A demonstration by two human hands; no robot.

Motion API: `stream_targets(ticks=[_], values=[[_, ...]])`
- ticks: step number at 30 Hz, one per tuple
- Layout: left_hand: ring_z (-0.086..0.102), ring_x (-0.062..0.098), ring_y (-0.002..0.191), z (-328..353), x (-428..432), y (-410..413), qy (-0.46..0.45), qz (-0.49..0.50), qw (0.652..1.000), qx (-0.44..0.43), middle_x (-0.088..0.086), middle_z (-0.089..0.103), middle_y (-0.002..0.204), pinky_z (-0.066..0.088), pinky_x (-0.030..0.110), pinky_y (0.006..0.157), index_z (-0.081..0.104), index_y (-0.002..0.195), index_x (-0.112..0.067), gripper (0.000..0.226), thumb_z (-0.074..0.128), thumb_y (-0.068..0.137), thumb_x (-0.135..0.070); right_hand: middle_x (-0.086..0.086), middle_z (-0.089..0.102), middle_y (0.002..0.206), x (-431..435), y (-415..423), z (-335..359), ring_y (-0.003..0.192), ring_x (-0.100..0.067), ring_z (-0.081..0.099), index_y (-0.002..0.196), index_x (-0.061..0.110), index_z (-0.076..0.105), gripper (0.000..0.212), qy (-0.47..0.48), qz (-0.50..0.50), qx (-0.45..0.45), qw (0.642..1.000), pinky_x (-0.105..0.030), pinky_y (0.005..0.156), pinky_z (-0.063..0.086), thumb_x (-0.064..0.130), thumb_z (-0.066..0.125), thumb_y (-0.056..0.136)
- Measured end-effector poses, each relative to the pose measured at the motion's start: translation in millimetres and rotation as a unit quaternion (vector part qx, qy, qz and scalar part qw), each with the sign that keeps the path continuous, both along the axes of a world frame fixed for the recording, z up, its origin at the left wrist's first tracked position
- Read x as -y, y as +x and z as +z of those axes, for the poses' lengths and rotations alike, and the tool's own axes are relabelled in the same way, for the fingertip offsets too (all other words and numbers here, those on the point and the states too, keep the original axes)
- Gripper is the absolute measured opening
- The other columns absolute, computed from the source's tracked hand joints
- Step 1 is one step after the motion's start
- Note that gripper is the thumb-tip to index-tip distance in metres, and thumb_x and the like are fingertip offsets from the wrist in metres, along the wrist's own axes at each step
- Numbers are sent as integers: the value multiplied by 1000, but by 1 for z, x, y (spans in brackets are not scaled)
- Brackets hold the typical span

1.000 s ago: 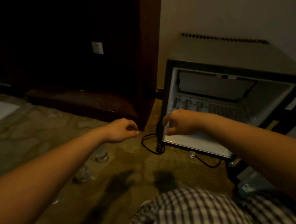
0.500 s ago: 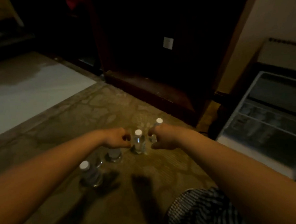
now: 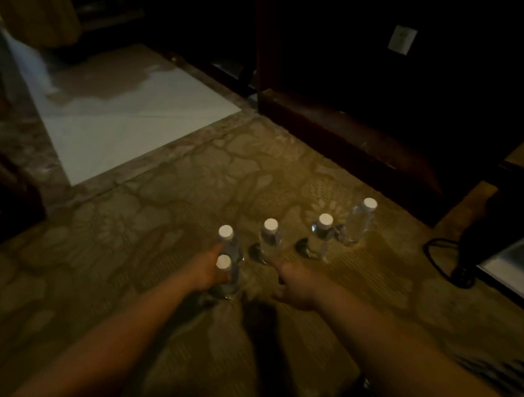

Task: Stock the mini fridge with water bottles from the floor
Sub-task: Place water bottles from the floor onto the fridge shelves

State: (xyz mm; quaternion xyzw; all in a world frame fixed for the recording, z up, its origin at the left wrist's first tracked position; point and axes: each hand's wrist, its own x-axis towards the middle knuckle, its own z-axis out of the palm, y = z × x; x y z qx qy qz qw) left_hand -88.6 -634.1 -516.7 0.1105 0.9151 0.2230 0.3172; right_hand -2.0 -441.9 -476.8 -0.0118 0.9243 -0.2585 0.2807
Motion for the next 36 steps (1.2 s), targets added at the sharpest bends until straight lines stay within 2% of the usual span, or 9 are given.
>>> stream_targets(ticks=[3,7,11,13,18,24,26,30,36], values=[[51,22,121,-13,-3,1,-20,-3,1000,-19,5,53,131,41,44,105,42,132,-26,50,60,85,-30,-9,44,140,8,-3,-22,125,-22,48,146,33,15,71,-16,-21,17,1000,-36,100,43,22,56,90],[57,20,110,-31,-7,4,-74,-16,995,-64,5,58,121,47,42,97,47,125,-23,40,55,88,-34,-8,50,134,11,-4,-48,121,-21,50,145,29,21,67,-2,-38,53,998,-37,100,44,25,58,89],[58,18,108,-41,-12,7,-84,-4,990,-111,4,60,117,48,35,93,50,121,-22,33,53,90,-32,-8,47,138,9,-3,-61,125,-22,47,146,26,21,69,0,-44,74,996,-38,103,43,25,59,89],[59,17,105,-41,-14,7,-86,-15,991,-105,3,60,114,48,34,92,51,118,-22,29,52,90,-31,-9,46,139,6,-2,-62,127,-23,46,146,24,23,67,-3,-50,82,995,-39,104,42,25,58,89],[61,14,92,-30,-15,9,-29,9,993,-115,0,65,100,52,35,85,59,103,-20,23,57,86,-35,-10,44,142,-3,1,-53,129,-25,45,144,21,27,66,-21,-72,73,995,-40,106,40,26,61,87],[57,5,78,19,-41,13,63,-68,982,-163,-12,58,80,37,15,60,60,92,-23,12,64,83,-29,-7,39,147,-23,5,-20,134,-25,39,145,22,26,72,-27,-68,5,997,-36,106,35,23,65,84],[58,5,79,42,-56,17,76,-109,975,-180,-14,59,81,40,18,61,62,95,-25,17,67,81,-32,-8,38,147,-37,8,-6,134,-25,38,144,21,27,77,-14,-75,-25,997,-36,107,35,23,70,81],[62,14,86,79,-84,20,73,-168,964,-194,-3,68,93,53,35,76,66,98,-25,26,70,76,-39,-5,40,146,-55,10,13,132,-24,40,144,24,27,85,-24,-90,-24,995,-40,108,38,28,75,74],[62,11,80,144,-125,44,90,-263,938,-205,-4,68,85,54,43,76,66,92,-24,22,67,77,-40,0,53,132,-86,36,55,121,-17,49,131,24,43,65,-86,-120,-52,988,-30,99,39,25,76,75]])
